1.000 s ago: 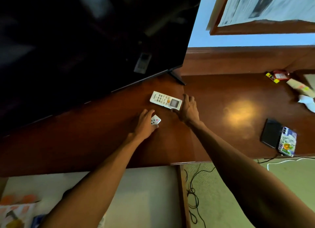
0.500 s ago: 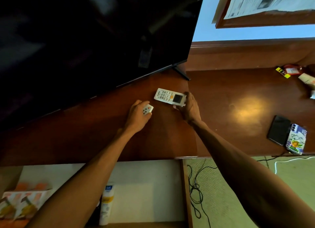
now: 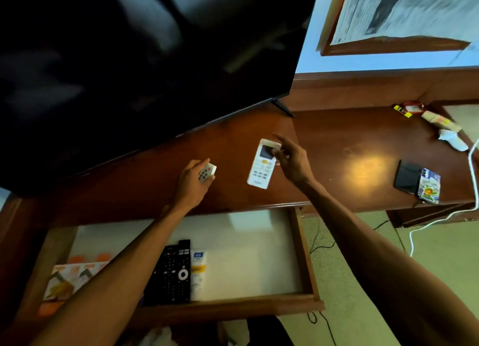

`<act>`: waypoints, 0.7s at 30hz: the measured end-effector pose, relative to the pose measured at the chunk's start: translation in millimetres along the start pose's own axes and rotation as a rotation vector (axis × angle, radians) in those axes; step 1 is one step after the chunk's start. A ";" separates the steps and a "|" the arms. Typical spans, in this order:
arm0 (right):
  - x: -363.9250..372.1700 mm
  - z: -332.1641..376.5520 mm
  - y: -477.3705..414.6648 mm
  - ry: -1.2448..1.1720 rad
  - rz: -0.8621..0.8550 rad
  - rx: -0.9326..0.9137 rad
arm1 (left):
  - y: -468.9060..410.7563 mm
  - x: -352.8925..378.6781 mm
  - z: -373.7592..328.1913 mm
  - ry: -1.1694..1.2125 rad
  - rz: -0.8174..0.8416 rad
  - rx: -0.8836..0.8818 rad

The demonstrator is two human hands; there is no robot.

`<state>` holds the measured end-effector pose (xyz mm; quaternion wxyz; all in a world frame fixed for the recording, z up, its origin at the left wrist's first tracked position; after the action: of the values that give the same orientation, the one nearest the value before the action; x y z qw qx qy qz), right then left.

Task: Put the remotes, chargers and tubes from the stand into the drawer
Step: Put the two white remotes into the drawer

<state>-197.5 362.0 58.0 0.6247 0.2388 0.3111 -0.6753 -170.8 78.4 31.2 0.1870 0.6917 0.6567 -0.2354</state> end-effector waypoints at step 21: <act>134.0 -37.0 206.4 0.192 0.341 0.284 | 179.3 90.3 99.7 -0.042 0.252 -0.201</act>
<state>-9.3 290.1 -88.1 0.6574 0.4361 0.2263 -0.5713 2.4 83.8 -111.1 0.2969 0.7414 0.5809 -0.1574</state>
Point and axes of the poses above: each hand's wrist, its own y-axis away from the middle knuckle, its own x-axis out of the palm, z = x × y, the point moved 6 cm from there along -y, towards the middle knuckle, and after that the axes turned 14 degrees about y, right-handed, at the moved point
